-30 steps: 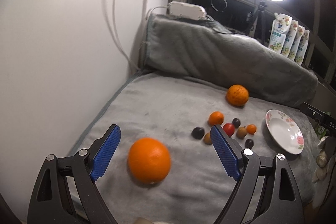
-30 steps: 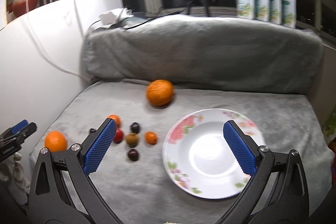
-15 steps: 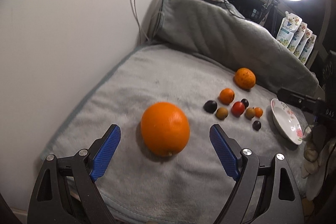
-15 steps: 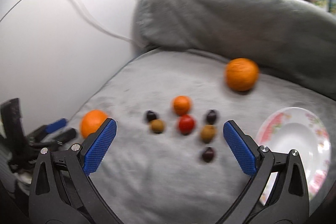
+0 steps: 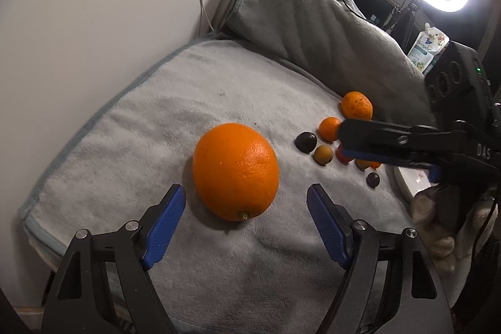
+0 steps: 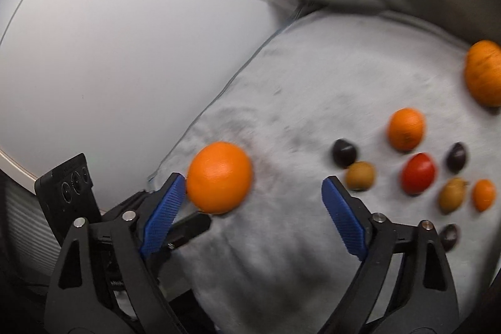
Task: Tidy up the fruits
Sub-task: 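Move the right tool toward the large orange on the bench, then close the right gripper around the large orange and lift it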
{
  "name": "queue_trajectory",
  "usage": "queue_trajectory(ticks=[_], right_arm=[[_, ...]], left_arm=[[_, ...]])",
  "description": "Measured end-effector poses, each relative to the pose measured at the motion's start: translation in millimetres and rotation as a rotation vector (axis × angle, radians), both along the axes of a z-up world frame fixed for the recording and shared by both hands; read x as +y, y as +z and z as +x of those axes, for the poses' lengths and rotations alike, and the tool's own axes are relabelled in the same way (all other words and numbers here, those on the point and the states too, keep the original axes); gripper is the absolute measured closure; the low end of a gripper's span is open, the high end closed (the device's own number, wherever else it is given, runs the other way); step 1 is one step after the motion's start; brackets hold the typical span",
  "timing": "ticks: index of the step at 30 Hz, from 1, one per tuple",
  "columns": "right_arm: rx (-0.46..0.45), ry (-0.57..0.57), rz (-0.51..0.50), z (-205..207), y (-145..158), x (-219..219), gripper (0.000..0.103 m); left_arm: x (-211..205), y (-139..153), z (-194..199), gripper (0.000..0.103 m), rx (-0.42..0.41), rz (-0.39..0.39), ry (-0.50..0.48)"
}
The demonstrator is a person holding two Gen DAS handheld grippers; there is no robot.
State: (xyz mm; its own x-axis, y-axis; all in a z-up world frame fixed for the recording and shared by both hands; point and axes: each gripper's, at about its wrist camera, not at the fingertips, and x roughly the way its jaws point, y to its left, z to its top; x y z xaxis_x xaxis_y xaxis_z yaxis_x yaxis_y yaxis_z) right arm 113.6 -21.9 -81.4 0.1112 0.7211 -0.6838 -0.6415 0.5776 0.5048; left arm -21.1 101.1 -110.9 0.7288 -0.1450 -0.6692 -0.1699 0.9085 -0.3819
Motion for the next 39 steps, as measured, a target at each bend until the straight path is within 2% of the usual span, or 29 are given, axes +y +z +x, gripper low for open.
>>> queue_trajectory(ticks=[3, 6, 14, 17, 22, 25, 39], right_arm=[[0.032, 0.023, -0.002, 0.3, -7.6, 14.0, 0.012], [0.068, 0.038, 0.005, 2.0, -13.5, 23.2, 0.013], [0.123, 0.076, -0.001, 2.8, -26.7, 40.7, 0.02], [0.141, 0.084, -0.002, 3.1, -31.6, 45.9, 0.026], [0.165, 0.099, 0.003, 2.8, -36.8, 52.2, 0.03], [0.192, 0.107, 0.024, 2.8, -39.0, 54.1, 0.036], [0.155, 0.087, 0.027, -4.6, -30.1, 44.3, 0.038]], left_arm=[[3.4, -2.6, 1.4, 0.025, 0.0, -0.021, -0.001], [5.5, -6.1, 3.7, 0.037, 0.01, -0.038, -0.004], [9.5, -13.8, 7.7, 0.039, 0.022, -0.066, -0.01], [11.1, -16.3, 8.9, 0.043, 0.028, -0.073, -0.014], [10.4, -17.9, 8.7, 0.044, 0.023, -0.075, -0.015], [10.4, -18.3, 8.2, 0.044, 0.022, -0.071, -0.017], [-3.4, -11.5, 10.6, 0.044, 0.003, -0.038, -0.05]])
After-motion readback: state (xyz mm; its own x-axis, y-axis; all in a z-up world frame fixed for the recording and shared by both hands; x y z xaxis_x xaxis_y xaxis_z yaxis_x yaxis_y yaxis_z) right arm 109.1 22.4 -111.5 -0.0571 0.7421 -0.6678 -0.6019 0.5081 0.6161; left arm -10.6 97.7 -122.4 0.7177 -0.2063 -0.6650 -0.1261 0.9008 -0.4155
